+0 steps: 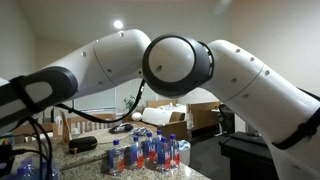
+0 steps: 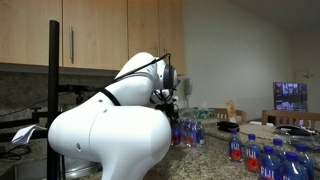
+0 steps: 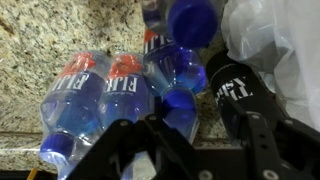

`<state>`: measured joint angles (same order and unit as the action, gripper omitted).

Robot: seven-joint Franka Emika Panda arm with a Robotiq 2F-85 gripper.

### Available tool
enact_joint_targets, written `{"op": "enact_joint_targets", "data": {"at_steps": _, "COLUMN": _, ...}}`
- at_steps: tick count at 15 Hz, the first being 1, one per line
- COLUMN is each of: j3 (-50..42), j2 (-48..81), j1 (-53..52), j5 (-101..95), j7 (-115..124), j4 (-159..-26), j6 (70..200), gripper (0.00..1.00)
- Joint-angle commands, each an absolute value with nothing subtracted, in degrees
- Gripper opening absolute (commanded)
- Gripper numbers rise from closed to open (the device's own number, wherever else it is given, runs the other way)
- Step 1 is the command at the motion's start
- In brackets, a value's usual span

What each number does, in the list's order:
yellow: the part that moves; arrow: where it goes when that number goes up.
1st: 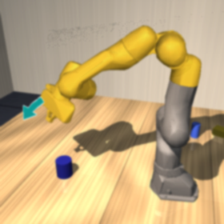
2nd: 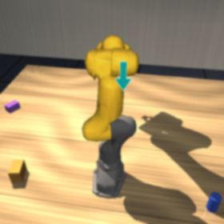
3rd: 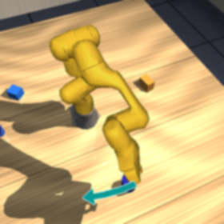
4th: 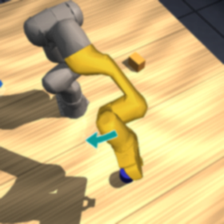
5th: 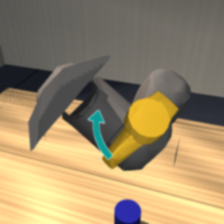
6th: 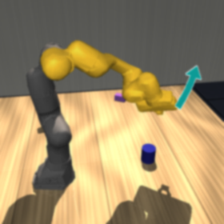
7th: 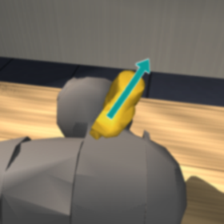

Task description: Arrange some of the bottle on the counter

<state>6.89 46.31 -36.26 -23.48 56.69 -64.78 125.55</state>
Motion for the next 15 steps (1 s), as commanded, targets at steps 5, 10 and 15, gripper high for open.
{"op": "enact_joint_targets", "data": {"at_steps": 5, "j3": 7.4, "j2": 47.1, "j1": -36.5, "j5": -23.2, "j7": 55.1, "j4": -62.1, "j6": 120.0, "gripper": 0.1}}
{"op": "enact_joint_targets", "data": {"at_steps": 10, "j3": 7.2, "j2": 46.4, "j1": -36.9, "j5": -23.6, "j7": 55.0, "j4": -61.5, "j6": 117.3, "gripper": 0.1}}
{"op": "enact_joint_targets", "data": {"at_steps": 15, "j3": 6.8, "j2": 41.9, "j1": -37.5, "j5": -25.3, "j7": 52.5, "j4": -61.7, "j6": 113.8, "gripper": 0.1}}
